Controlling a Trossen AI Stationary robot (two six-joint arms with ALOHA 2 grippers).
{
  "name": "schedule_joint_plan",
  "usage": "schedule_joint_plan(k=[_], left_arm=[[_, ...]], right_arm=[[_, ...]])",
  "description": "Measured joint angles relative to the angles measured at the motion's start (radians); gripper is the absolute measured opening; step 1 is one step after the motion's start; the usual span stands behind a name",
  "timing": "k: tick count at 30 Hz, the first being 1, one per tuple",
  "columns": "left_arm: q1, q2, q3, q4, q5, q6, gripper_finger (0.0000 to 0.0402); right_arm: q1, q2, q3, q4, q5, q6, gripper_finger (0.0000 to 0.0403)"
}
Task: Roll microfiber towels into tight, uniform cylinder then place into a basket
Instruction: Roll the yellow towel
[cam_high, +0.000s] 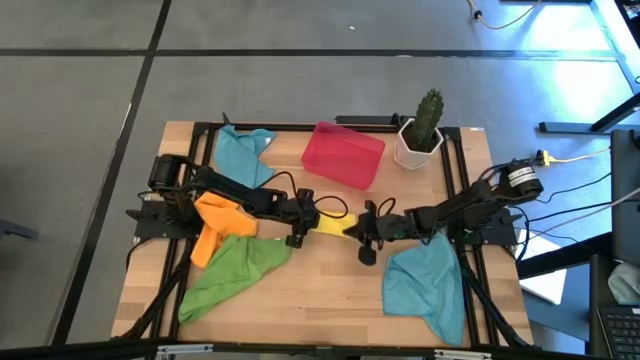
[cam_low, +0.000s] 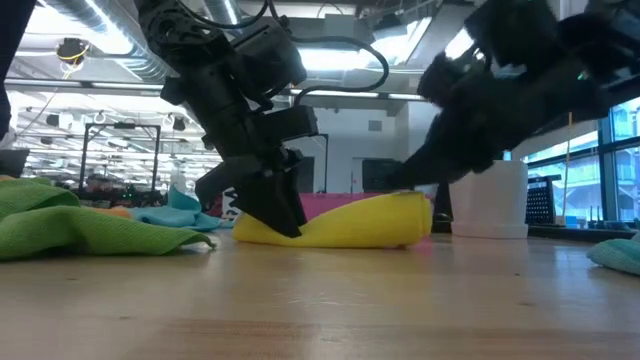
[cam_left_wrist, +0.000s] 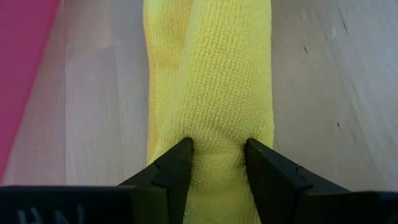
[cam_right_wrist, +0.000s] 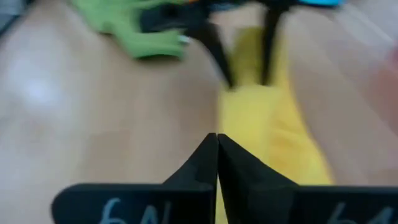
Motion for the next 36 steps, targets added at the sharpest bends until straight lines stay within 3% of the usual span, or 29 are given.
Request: schedule_joint_plan(k=[13, 22, 30, 36], left_arm=[[0.000, 0.000, -0.001, 0.003, -0.003, -0.001, 0.0142], [-0.039, -0.067, -0.003, -0.008, -0.142, 0.058, 0.0146], [-0.133, -0.087, -0.002, -0.009, -0.175, 0.082, 0.0212], [-0.167, -0.031, -0.002, 0.004, -0.389, 0.134, 0.0255]], right_arm=[[-0.085, 0.121, 0.001, -0.004, 0.010, 0.053, 0.0004], [-0.111, 0.138, 0.002, -0.019, 0.008, 0.106, 0.0004], [-0.117, 0.138, 0.002, -0.030, 0.003, 0.130, 0.0004], [-0.117, 0.138, 0.002, -0.032, 0.001, 0.131, 0.0005]])
